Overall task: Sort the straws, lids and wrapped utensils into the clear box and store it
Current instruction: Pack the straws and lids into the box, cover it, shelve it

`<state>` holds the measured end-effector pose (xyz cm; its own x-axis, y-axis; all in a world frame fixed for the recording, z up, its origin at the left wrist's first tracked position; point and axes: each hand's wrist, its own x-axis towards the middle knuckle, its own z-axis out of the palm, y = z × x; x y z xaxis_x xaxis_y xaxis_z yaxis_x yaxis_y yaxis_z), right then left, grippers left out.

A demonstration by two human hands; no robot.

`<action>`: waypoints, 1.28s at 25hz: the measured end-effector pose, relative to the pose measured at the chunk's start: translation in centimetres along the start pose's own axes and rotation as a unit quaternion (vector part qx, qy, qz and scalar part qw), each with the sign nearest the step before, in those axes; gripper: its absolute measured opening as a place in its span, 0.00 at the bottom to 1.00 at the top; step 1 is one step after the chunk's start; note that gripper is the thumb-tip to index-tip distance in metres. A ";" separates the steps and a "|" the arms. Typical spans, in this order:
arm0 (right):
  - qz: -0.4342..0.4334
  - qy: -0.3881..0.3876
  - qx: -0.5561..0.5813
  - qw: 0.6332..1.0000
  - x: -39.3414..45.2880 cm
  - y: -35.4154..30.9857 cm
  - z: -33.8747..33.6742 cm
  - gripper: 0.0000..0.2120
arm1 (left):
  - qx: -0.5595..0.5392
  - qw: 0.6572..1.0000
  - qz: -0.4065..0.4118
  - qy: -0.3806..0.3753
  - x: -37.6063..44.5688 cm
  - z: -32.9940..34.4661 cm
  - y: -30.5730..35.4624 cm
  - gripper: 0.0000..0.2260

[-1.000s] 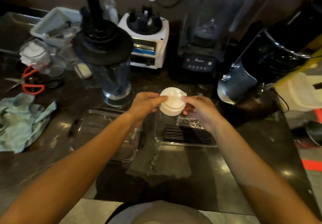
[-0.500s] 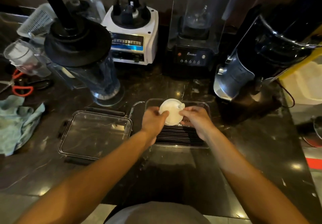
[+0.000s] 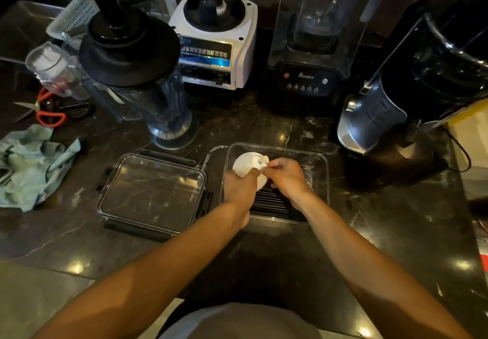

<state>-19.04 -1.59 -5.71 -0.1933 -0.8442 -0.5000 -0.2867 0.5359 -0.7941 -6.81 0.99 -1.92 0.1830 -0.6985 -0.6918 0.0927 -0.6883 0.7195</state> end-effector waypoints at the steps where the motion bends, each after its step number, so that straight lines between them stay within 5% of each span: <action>1: 0.000 0.001 -0.010 1.000 0.3 0.2 0.2 0.08 | 0.003 1.000 -0.003 0.008 0.1 0.2 0.0 0.26; 12: -0.034 -0.010 -0.039 0.999 0.5 1.9 1.1 0.09 | -0.011 1.000 -0.024 -0.014 0.0 0.2 0.5 0.23; 18: -0.106 0.063 -0.074 0.990 -0.8 -0.9 0.0 0.02 | 0.050 0.991 0.105 -0.073 0.0 -3.9 3.6 0.14; 21: -0.184 0.073 -0.107 0.974 -2.5 -4.8 1.1 0.12 | 0.086 0.980 0.178 -0.038 1.0 -8.3 5.7 0.16; 27: -0.312 -0.068 -0.331 0.888 -5.8 -9.6 8.8 0.24 | 0.216 0.953 0.213 0.005 4.9 -18.3 5.3 0.15; 32: -0.259 -0.184 -0.446 0.837 -6.2 -8.0 16.2 0.35 | 0.447 0.861 0.221 0.098 6.9 -26.0 2.0 0.27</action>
<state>-0.32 -0.84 -1.89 0.4282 -0.8238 -0.3715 -0.8607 -0.2465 -0.4454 20.03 -0.10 -3.64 0.1761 -0.9449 -0.2761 -0.8035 -0.3000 0.5142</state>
